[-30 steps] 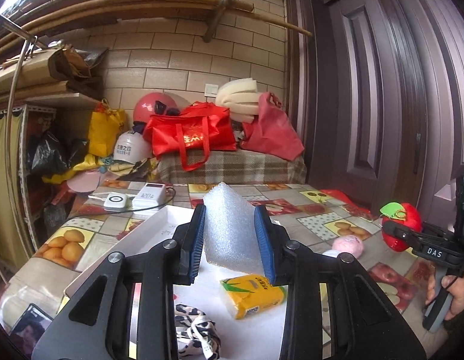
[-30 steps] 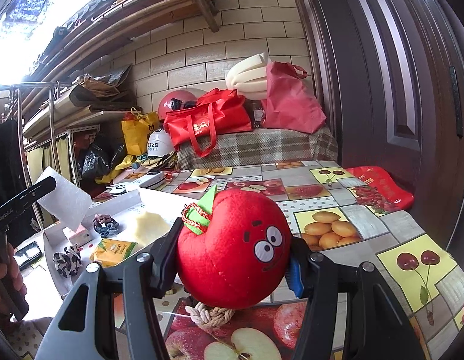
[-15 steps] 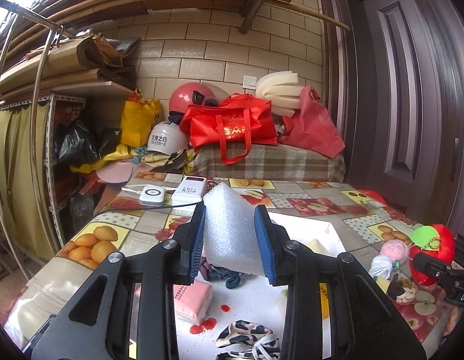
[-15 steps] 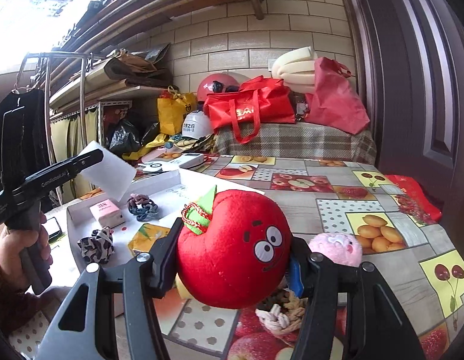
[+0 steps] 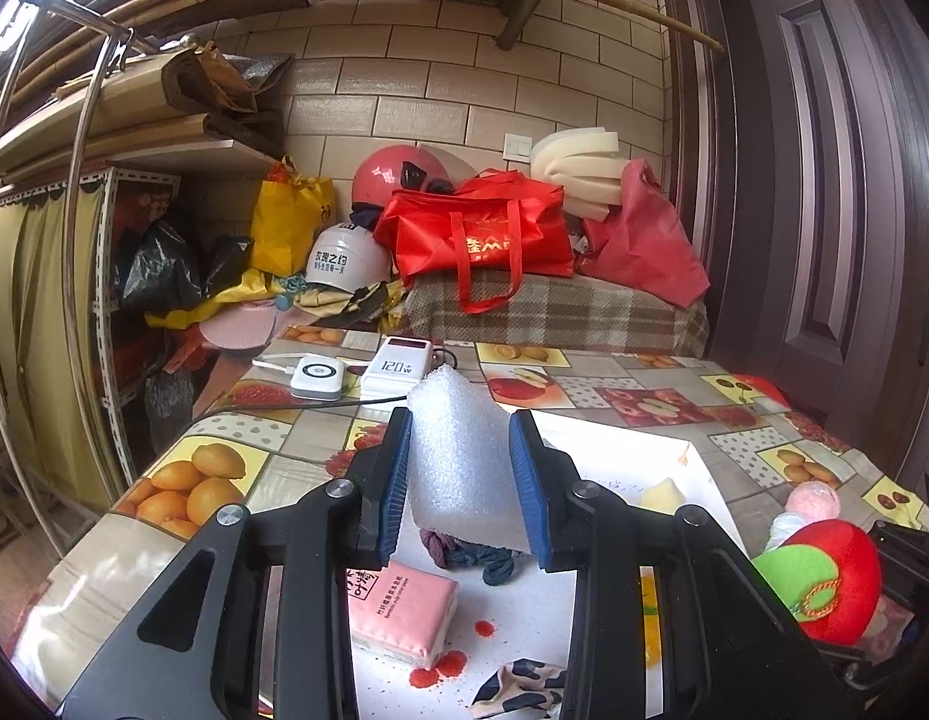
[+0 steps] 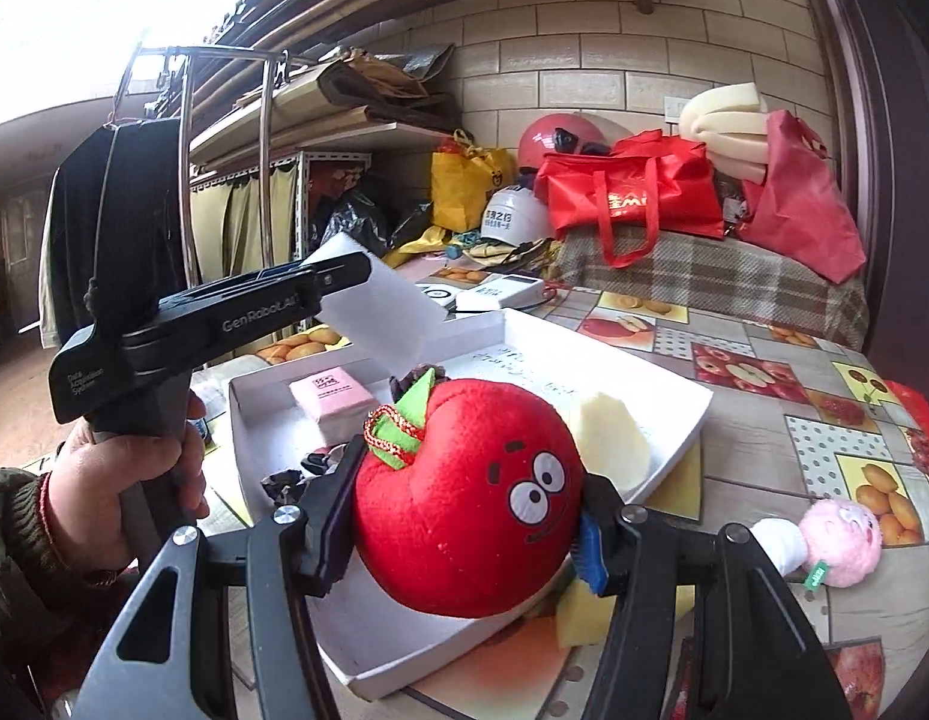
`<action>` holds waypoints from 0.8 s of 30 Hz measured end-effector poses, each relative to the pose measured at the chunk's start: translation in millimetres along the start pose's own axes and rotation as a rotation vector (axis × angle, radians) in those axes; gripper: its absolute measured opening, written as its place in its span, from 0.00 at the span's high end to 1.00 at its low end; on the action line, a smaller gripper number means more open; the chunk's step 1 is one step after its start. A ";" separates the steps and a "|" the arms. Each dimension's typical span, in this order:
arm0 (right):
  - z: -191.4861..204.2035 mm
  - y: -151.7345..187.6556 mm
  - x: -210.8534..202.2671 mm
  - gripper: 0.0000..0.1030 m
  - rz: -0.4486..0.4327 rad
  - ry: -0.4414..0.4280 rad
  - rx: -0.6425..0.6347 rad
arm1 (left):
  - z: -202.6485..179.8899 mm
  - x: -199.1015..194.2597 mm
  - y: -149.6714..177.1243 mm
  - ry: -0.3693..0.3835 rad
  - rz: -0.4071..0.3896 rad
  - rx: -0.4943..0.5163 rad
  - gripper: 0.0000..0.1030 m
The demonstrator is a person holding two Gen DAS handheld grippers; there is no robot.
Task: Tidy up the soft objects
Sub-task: 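Carry the foam strip and red apple plush over the white box with both tools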
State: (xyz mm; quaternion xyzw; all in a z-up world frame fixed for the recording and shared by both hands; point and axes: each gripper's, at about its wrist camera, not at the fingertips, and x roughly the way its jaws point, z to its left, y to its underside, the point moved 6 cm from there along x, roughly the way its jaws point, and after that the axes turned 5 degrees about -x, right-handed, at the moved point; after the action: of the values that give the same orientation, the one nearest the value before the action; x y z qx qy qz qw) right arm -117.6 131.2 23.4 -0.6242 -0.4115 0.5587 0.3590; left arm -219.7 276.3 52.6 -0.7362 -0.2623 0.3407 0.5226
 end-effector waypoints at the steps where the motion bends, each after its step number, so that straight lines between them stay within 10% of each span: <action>1: 2.7 0.2 3.0 0.44 0.010 -0.010 -0.005 | -0.1 0.7 0.1 0.001 0.002 0.000 0.69; 13: 6.5 12.1 43.9 0.44 0.192 -0.093 0.035 | -2.5 1.7 -0.2 0.016 0.011 -0.008 0.69; 24: -27.2 -7.4 82.4 0.44 0.183 0.118 -0.007 | 12.0 13.7 7.7 -0.004 0.074 -0.064 0.69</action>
State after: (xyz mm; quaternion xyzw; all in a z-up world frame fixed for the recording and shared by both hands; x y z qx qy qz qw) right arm -88.4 209.9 0.3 -0.6921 -0.3328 0.5501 0.3280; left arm -220.1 291.1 39.5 -0.7611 -0.2468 0.3526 0.4853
